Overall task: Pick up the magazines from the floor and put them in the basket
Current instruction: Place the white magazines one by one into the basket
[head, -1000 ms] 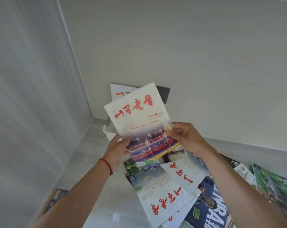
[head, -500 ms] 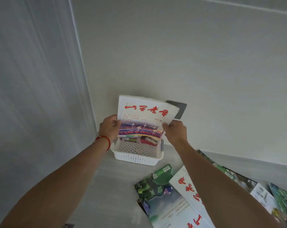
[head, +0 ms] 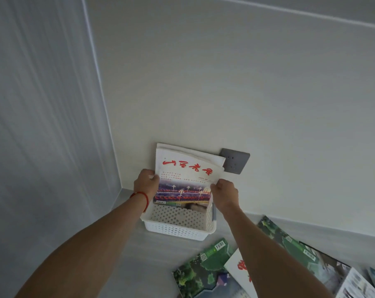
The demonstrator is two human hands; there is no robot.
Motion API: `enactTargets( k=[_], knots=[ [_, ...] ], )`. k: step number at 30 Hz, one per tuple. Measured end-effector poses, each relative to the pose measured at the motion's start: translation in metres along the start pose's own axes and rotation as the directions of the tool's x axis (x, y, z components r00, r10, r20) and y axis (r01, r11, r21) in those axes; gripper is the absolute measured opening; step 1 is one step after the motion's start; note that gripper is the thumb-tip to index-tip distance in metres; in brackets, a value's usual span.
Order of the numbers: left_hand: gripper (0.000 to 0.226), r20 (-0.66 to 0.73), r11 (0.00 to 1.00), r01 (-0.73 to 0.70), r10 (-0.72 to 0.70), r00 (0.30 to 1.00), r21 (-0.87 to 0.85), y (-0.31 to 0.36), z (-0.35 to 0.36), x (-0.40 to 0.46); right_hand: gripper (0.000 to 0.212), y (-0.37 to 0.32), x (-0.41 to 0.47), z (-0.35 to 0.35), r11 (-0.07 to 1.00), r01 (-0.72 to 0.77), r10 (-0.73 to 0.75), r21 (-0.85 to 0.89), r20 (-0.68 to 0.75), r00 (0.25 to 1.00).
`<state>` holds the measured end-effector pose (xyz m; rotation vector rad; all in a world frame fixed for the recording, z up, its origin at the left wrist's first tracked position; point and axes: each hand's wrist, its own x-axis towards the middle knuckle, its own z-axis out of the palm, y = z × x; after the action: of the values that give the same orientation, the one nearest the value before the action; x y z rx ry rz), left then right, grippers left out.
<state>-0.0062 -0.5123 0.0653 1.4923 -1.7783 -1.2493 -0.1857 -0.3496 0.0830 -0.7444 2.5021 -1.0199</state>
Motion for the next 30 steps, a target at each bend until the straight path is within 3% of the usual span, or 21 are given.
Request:
enactTargets(
  k=[2, 7, 10, 14, 19, 22, 24, 27, 30],
  knots=[
    [0.029, 0.012, 1.000, 0.029, -0.029, 1.000, 0.002, 0.000, 0.001, 0.001, 0.026, -0.003, -0.001, 0.000, 1.000, 0.009, -0.008, -0.017, 0.026, 1.000],
    [0.020, 0.055, 0.997, 0.014, -0.019, 0.998, 0.080, -0.004, 0.003, 0.004, 0.043, 0.003, -0.007, -0.005, 0.983, -0.038, 0.020, 0.178, 0.101, 0.995],
    [0.026, 0.118, 0.995, 0.034, -0.045, 0.992, 0.097, -0.008, 0.001, 0.000, 0.049, 0.010, -0.010, -0.013, 0.983, -0.047, 0.018, 0.179, 0.155, 0.988],
    [0.041, 0.043, 0.995, 0.061, -0.064, 0.997, 0.078, -0.006, -0.009, -0.023, 0.045, 0.025, -0.026, -0.027, 0.993, 0.008, -0.025, 0.117, 0.149, 0.988],
    [0.027, -0.109, 0.974, -0.213, 0.220, 0.969, 0.072, -0.021, -0.008, -0.095, 0.025, 0.076, -0.086, -0.034, 0.980, 0.190, -0.185, -0.058, 0.084, 0.979],
    [0.035, -0.049, 0.940, -0.320, 0.327, 0.944, 0.120, -0.055, 0.001, -0.153, 0.028, 0.121, -0.126, -0.038, 0.953, 0.247, -0.225, -0.176, 0.133, 0.965],
    [0.036, 0.048, 0.940, -0.289, 0.285, 0.957, 0.184, -0.081, 0.013, -0.188, 0.032, 0.151, -0.150, -0.042, 0.930, 0.264, -0.218, -0.257, 0.195, 0.956],
    [0.036, 0.258, 0.950, -0.130, 0.056, 0.964, 0.282, -0.110, 0.037, -0.236, 0.031, 0.188, -0.181, -0.045, 0.862, 0.377, -0.281, -0.338, 0.299, 0.912],
    [0.016, 0.364, 0.950, -0.068, -0.050, 0.930, 0.303, -0.120, 0.061, -0.277, 0.048, 0.227, -0.212, -0.040, 0.759, 0.486, -0.242, -0.434, 0.505, 0.829]
  ],
)
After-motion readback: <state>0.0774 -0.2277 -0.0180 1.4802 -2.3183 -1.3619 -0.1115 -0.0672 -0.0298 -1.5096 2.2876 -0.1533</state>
